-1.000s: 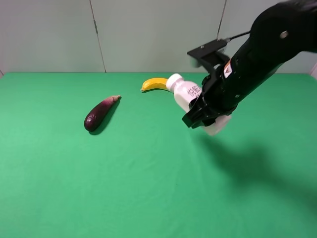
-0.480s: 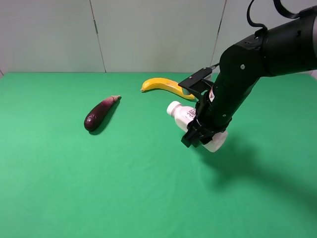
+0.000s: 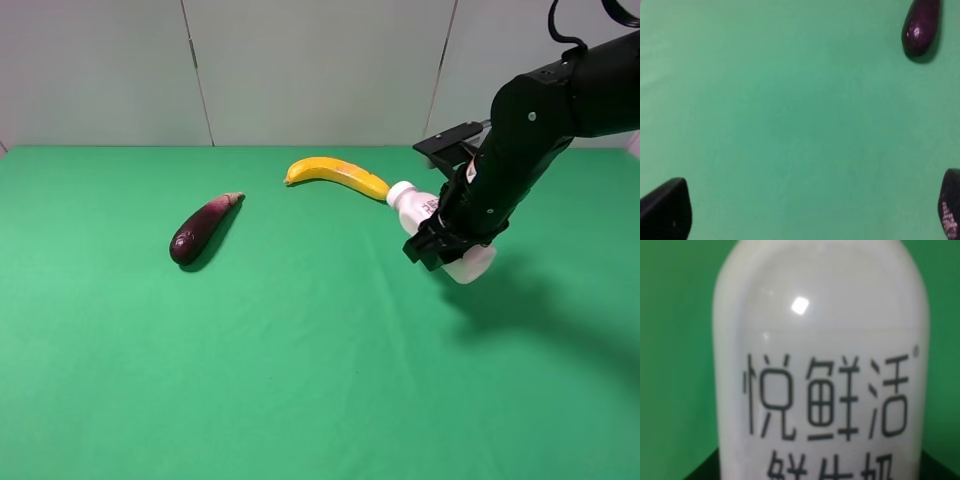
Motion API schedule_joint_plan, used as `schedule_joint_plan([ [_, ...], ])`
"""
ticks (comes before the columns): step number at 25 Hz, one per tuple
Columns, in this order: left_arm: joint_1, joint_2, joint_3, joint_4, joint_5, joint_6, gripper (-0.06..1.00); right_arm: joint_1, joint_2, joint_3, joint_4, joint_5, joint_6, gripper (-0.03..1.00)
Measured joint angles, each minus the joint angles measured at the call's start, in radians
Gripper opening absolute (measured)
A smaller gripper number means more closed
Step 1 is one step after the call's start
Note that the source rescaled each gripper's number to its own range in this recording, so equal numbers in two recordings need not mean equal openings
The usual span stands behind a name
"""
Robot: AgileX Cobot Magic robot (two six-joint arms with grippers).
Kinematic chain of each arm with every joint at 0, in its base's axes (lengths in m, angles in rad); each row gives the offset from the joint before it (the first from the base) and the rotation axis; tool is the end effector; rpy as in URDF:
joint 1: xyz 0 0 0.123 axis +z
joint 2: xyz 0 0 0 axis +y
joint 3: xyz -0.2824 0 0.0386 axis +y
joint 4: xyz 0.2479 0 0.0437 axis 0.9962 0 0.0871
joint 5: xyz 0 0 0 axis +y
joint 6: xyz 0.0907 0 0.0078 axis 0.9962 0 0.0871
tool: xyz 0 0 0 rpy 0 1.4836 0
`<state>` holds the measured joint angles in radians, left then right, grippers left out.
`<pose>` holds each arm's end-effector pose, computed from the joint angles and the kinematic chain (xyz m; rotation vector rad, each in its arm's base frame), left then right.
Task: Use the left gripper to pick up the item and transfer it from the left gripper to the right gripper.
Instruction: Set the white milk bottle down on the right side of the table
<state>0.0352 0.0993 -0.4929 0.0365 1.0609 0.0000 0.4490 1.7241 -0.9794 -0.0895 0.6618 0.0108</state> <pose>0.0109 0.0033 0.2749 -0.0372 2.1507 0.0651 0.2867 0.1326 0.1723 -0.7157 2.7921 -0.0067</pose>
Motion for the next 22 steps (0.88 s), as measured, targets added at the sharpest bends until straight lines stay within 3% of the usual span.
schedule_joint_plan([
  [12,0.0,0.0,0.0,0.0,0.0,0.0,0.97,-0.076,0.0,0.198,-0.005,-0.131,-0.027,0.01],
  [22,0.0,0.0,0.0,0.0,0.0,0.0,0.97,-0.076,0.0,0.222,0.004,-0.178,-0.03,0.01],
])
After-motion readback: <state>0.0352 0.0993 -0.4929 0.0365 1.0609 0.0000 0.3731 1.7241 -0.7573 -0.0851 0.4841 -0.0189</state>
